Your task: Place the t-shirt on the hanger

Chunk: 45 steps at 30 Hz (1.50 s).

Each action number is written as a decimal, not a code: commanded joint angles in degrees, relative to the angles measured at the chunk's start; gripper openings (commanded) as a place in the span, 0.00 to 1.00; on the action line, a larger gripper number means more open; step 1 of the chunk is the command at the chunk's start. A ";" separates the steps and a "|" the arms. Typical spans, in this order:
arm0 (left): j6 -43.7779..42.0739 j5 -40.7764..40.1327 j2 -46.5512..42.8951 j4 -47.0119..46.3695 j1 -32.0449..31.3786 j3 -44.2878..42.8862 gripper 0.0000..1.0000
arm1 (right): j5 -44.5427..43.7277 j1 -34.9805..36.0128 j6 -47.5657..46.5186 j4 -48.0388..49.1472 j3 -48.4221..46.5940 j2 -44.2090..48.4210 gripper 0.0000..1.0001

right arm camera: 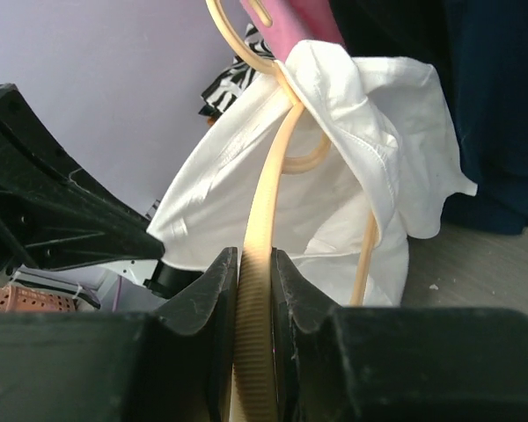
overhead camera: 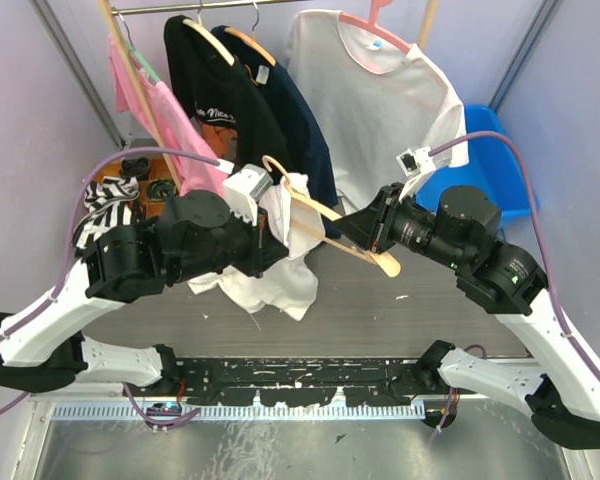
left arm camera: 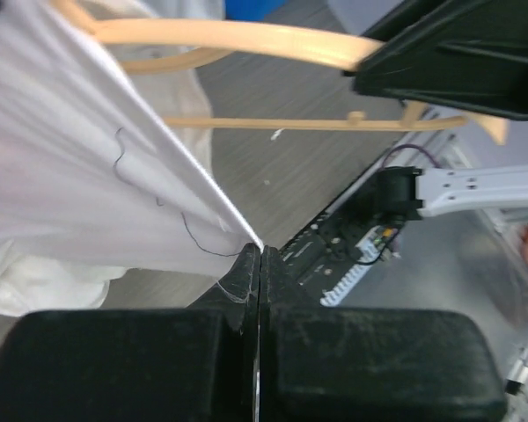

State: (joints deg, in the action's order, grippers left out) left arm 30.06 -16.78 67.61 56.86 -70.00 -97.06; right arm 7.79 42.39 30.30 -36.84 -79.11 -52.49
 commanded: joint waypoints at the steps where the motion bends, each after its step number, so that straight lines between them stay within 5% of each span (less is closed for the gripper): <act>1: 2.25 14.20 1.34 -7.42 -0.87 -6.46 0.00 | -6.49 -0.83 -5.76 10.40 -4.47 -0.46 0.01; 10: 4.72 26.21 8.78 -14.93 -1.56 -16.28 0.00 | -0.87 -0.85 -9.67 10.75 -11.29 -0.62 0.01; 17: 5.54 28.36 15.61 -17.45 -6.03 -24.21 0.00 | 5.76 -0.85 -4.97 18.61 2.04 7.20 0.01; 30: 12.82 23.85 8.16 -29.26 -9.32 7.52 0.02 | 13.99 -0.86 13.99 47.78 43.37 29.58 0.01; 37: 14.78 19.19 2.03 -31.24 -9.37 19.15 0.19 | 16.91 -0.82 24.85 68.77 60.63 32.57 0.01; 45: 13.29 16.97 -1.13 -26.54 -9.37 18.78 0.40 | 16.84 -0.83 33.77 89.93 72.15 29.91 0.01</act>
State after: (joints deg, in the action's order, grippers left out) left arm 44.03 2.13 68.60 30.72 -79.24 -77.12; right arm 24.91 41.76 58.65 31.90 -7.90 -21.91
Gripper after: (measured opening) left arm 0.379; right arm 0.232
